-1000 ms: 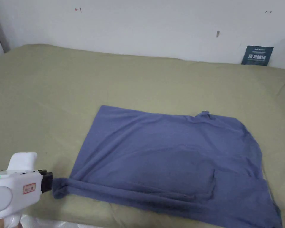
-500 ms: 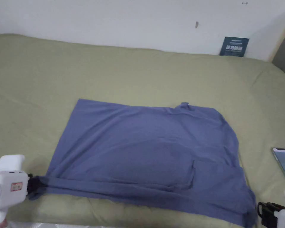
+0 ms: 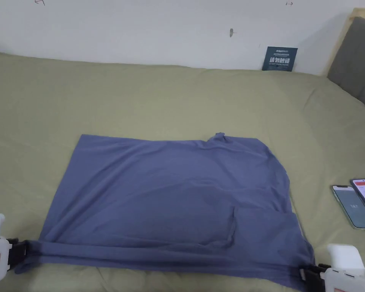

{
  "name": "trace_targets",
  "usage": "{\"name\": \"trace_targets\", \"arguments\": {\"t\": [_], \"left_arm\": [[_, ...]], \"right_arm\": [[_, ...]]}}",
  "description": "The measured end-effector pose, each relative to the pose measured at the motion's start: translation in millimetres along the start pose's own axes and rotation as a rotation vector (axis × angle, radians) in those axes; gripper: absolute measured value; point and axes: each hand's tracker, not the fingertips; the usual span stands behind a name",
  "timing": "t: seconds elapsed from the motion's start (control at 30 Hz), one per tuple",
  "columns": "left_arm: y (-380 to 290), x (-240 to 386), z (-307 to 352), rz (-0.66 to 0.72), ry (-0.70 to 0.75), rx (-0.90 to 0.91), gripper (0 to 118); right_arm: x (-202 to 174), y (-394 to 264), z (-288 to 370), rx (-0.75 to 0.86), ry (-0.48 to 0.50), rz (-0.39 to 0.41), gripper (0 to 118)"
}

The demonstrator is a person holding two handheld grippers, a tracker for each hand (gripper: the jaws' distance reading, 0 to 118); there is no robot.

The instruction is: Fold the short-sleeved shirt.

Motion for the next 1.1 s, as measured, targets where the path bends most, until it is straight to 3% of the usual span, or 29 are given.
{"name": "trace_targets", "arguments": {"t": [0.33,0.6,0.97,1.0,1.03,1.1], "left_arm": [[65.2,5.9,17.0,-0.056,-0.025,0.07,1],[139.0,15.5,-41.2,-0.035,-0.022,0.053,1],[175.6,28.2,-122.9,-0.043,0.0,-0.041,1],[175.8,27.9,-124.1,-0.037,-0.006,-0.038,6],[174.8,27.6,-123.2,-0.027,-0.024,-0.02,31],[168.7,27.5,-115.5,-0.031,-0.016,0.026,97]], "right_arm": [[-3.7,91.8,35.9,0.142,0.021,0.042,2],[-6.3,189.5,-32.2,0.123,-0.013,0.069,2],[-7.3,221.1,-116.2,-0.003,-0.043,0.075,3],[-6.9,218.9,-116.9,0.0,-0.042,0.073,3],[-4.0,218.1,-116.7,0.003,-0.029,0.059,24],[-1.3,213.1,-113.7,-0.05,-0.006,0.026,105]]}}
